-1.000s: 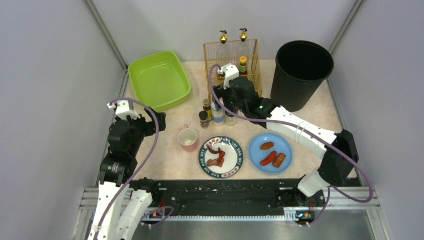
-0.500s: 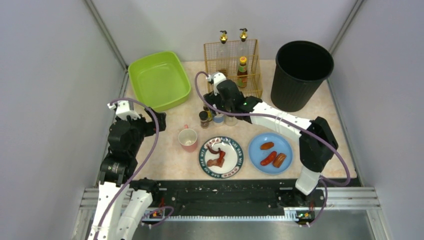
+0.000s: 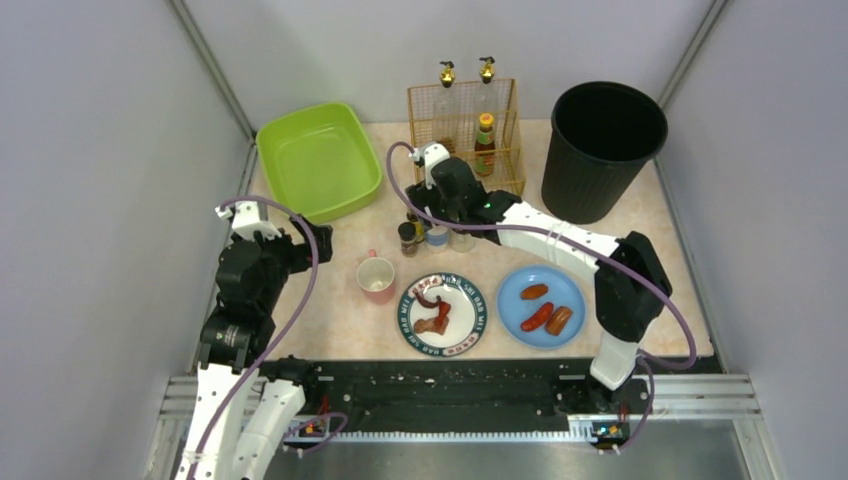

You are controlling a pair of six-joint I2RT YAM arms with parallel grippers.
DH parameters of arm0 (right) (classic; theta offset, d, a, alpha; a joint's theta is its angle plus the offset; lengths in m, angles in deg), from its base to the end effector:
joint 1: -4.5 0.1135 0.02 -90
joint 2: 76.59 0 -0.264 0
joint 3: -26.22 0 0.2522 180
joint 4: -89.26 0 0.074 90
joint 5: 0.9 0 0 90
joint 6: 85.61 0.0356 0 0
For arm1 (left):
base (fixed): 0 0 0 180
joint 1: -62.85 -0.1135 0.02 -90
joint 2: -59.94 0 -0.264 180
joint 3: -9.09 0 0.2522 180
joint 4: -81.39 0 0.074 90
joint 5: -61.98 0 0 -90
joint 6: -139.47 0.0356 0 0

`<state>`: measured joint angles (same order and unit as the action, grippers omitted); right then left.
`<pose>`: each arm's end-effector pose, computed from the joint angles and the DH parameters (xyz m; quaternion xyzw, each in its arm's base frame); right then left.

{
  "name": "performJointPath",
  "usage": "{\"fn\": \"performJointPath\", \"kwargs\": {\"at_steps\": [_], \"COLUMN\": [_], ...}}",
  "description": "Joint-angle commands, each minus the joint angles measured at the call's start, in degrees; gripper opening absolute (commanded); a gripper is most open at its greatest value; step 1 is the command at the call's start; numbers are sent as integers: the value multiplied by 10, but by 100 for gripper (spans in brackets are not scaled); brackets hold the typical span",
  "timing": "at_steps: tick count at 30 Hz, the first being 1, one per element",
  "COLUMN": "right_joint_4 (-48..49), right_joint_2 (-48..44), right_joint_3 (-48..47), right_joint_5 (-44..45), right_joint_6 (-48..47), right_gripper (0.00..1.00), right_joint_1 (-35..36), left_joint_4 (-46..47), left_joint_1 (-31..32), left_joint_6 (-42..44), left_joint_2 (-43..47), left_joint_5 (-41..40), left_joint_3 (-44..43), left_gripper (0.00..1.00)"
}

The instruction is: Clear the kitchen counter

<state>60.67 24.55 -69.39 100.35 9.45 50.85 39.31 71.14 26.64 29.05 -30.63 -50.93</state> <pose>0.2895 0.2935 0.2871 -0.2670 0.8389 0.1242 0.4577 0.1195 -0.0158 0.3473 -0.1130 0.7741 -0.1499 0.6047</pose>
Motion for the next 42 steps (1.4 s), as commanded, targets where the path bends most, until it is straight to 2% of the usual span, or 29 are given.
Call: {"fn": "performJointPath", "kwargs": {"at_steps": [1,10,20,29,42], "right_joint_4": [-5,-18,-20,-25,-57], "right_joint_2": [18,23,7,-51,-113], "right_joint_3": [-27,-26,-32,-49,-121], "right_joint_5": [-3,-28,-22,2,56], "right_joint_6": [-8,-3,-2,-12,-47], "right_gripper": [72,64,23,0,0], "right_joint_1": [3,-5,-5,-5,-5], "left_joint_4": [11,10,11,11,11], "left_joint_1": [1,1,1,1,1], "left_joint_6": [-1,0,0,1,0], "left_joint_2": [0,1,3,4,1], "left_joint_5": [-1,-3,-3,-5,-6], "left_joint_3": [-4,-5,-5,-4,-4], "left_gripper": [99,99,99,99,99]}}
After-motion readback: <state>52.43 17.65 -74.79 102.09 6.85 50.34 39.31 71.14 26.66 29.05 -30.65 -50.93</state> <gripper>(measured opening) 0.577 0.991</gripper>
